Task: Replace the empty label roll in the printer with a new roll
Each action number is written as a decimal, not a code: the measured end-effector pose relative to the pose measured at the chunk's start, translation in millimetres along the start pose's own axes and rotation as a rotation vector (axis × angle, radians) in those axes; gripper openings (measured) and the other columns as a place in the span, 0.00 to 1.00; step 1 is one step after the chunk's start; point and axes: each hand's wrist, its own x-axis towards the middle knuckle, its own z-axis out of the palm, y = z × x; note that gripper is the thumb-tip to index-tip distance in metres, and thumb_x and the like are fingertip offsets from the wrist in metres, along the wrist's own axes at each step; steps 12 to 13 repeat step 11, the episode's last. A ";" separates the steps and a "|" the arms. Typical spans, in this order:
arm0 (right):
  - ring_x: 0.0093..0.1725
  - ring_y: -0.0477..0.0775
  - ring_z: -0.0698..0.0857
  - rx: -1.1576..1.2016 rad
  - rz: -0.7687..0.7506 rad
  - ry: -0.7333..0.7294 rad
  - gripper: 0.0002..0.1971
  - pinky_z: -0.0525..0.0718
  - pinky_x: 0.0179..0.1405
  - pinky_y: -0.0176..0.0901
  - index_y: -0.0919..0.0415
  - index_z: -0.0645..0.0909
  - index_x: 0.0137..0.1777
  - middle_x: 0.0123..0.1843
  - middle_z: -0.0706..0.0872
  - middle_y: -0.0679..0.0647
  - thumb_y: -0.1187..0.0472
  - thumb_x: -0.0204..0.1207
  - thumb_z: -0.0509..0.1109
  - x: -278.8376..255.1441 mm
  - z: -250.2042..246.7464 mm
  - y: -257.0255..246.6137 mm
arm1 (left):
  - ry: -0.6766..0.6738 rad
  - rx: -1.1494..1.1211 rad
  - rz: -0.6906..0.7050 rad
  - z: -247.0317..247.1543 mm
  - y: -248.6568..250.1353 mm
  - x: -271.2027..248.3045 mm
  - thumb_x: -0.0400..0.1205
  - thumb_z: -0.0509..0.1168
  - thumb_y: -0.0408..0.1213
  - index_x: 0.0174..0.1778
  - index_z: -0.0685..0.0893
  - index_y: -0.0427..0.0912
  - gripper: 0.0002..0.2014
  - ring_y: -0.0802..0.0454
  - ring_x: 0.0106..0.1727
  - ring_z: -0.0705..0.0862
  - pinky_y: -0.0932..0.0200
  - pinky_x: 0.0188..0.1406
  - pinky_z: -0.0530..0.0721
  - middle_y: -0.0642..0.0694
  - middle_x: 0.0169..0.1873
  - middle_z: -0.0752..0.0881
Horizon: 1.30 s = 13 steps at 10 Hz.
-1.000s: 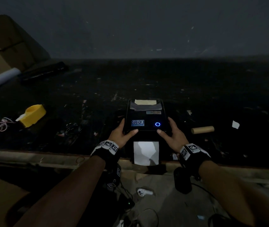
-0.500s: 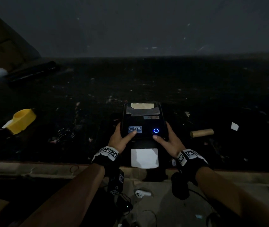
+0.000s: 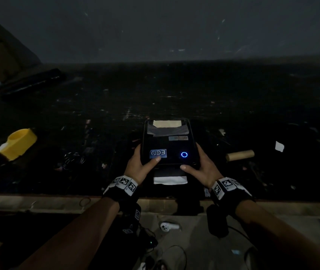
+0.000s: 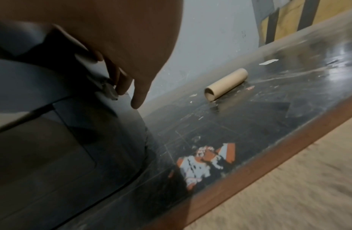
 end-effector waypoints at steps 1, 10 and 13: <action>0.75 0.50 0.71 -0.016 0.003 0.009 0.51 0.72 0.75 0.56 0.45 0.53 0.80 0.77 0.71 0.52 0.35 0.58 0.74 0.5 0.1 0.0 | 0.007 0.019 -0.004 0.6 0.4 -0.1 0.75 0.73 0.42 0.76 0.66 0.47 0.34 0.54 0.62 0.79 0.59 0.63 0.75 0.53 0.59 0.79; 0.72 0.46 0.71 -0.051 0.023 -0.020 0.44 0.68 0.70 0.41 0.43 0.54 0.79 0.76 0.71 0.50 0.45 0.67 0.76 -8.2 -2.3 -11.6 | -0.070 0.044 -0.051 -5.1 7.6 -1.9 0.75 0.71 0.48 0.77 0.64 0.50 0.36 0.49 0.66 0.80 0.53 0.67 0.77 0.49 0.65 0.80; 0.74 0.49 0.71 -0.115 0.042 0.036 0.40 0.69 0.73 0.44 0.50 0.62 0.78 0.77 0.70 0.53 0.45 0.67 0.75 -5.0 -14.4 -25.8 | -0.130 0.131 -0.026 -16.3 12.1 -4.5 0.77 0.68 0.50 0.75 0.69 0.48 0.30 0.54 0.62 0.79 0.59 0.62 0.76 0.55 0.59 0.79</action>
